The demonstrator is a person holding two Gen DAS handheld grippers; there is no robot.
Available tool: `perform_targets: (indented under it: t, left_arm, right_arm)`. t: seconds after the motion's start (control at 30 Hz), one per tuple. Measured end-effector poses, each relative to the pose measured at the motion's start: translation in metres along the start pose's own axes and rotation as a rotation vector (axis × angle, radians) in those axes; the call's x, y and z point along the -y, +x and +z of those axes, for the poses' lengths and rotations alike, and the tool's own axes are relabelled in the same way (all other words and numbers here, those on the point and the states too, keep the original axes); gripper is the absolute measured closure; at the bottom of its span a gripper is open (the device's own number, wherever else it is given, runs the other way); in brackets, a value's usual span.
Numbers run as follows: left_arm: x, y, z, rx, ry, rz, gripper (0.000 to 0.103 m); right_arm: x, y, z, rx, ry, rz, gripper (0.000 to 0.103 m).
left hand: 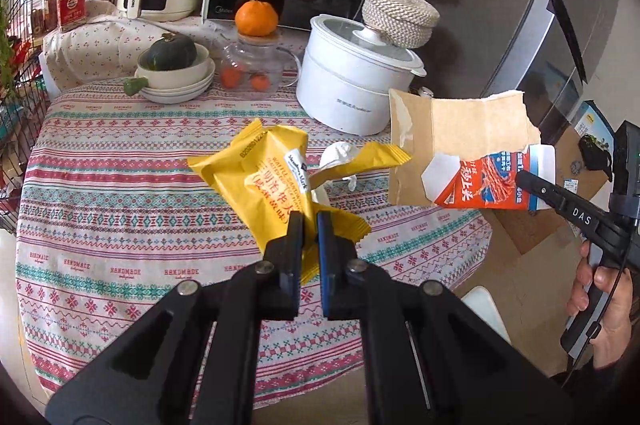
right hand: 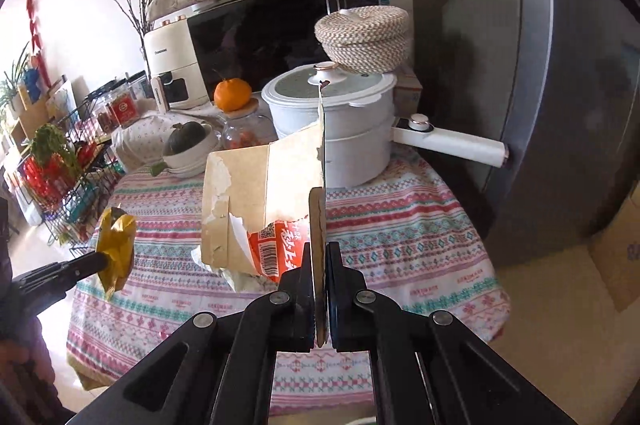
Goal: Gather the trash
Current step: 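Grasp the cream paper bag with red carton with the right gripper, then drop the paper bag and yellow bag into the white bin with both grippers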
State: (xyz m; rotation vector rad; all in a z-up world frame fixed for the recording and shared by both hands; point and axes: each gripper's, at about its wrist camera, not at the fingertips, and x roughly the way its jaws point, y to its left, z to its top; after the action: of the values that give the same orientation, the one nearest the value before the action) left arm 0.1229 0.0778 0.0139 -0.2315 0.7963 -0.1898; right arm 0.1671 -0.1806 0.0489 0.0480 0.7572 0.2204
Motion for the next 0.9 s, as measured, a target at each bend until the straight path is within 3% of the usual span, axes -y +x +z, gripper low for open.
perform_targets:
  t: [0.4,0.9]
  left_arm:
    - [0.063,-0.002,-0.030,-0.024,0.157,-0.066,0.095]
    - [0.175,0.040,-0.116,-0.208,0.460,-0.202,0.095]
  right_arm:
    - [0.064,-0.053,-0.049,-0.064,0.067,-0.058,0.098]
    - [0.146,-0.097,-0.132,-0.154,0.086,-0.236,0.098]
